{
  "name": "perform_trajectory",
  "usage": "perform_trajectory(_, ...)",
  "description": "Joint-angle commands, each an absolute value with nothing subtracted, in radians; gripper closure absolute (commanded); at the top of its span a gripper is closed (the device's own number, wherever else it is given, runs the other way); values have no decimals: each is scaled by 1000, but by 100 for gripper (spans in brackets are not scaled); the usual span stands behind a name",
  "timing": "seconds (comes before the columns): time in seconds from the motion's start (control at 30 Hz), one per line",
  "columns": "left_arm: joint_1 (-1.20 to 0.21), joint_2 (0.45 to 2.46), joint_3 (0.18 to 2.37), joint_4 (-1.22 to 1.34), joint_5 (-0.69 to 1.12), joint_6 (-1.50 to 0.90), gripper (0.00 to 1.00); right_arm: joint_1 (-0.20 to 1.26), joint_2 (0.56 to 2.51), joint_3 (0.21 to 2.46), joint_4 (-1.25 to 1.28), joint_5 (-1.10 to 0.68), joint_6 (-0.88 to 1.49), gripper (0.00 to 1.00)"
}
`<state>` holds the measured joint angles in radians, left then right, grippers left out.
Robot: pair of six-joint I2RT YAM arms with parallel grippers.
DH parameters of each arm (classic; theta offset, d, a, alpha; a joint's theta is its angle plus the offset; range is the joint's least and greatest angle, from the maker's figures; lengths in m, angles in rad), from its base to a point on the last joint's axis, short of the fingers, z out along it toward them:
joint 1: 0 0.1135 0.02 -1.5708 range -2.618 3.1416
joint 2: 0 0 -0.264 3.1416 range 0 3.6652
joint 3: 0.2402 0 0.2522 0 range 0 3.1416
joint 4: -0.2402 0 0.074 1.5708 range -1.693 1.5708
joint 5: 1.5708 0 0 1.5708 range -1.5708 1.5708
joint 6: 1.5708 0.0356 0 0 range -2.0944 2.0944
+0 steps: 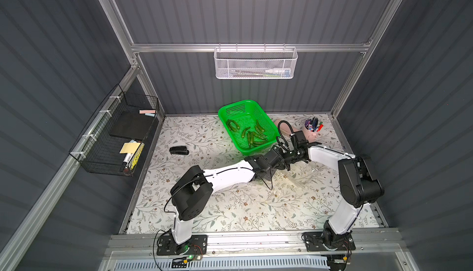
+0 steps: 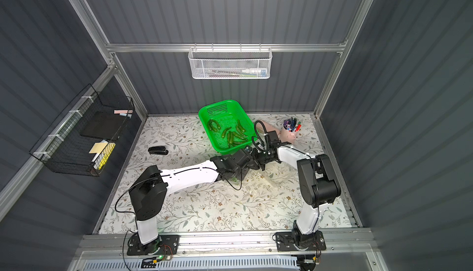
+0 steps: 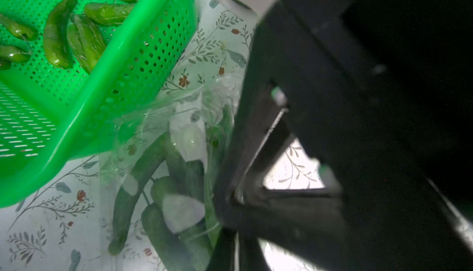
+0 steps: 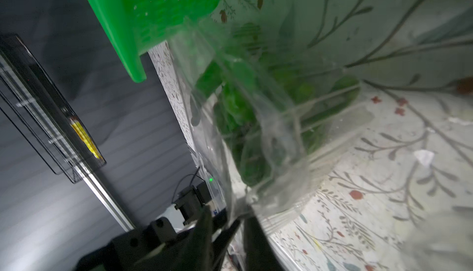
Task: Take small green peppers out of containers
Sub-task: Open the packing box at the center of the board.
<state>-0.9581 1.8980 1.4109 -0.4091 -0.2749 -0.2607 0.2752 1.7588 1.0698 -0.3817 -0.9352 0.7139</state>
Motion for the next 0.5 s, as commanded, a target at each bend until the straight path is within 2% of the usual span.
perform_trajectory(0.0, -946, 1920, 1420, -376, -212, -259, 100, 266, 1677, 1084, -419, -948, 667, 59)
perform_trajectory(0.23, -941, 1918, 1416, -364, -160, -261, 100, 245, 1577, 1043, -444, -865, 604, 61)
perform_trajectory(0.47, -939, 1914, 1414, -370, -158, -251, 100, 242, 1620, 1025, -485, -815, 591, 63)
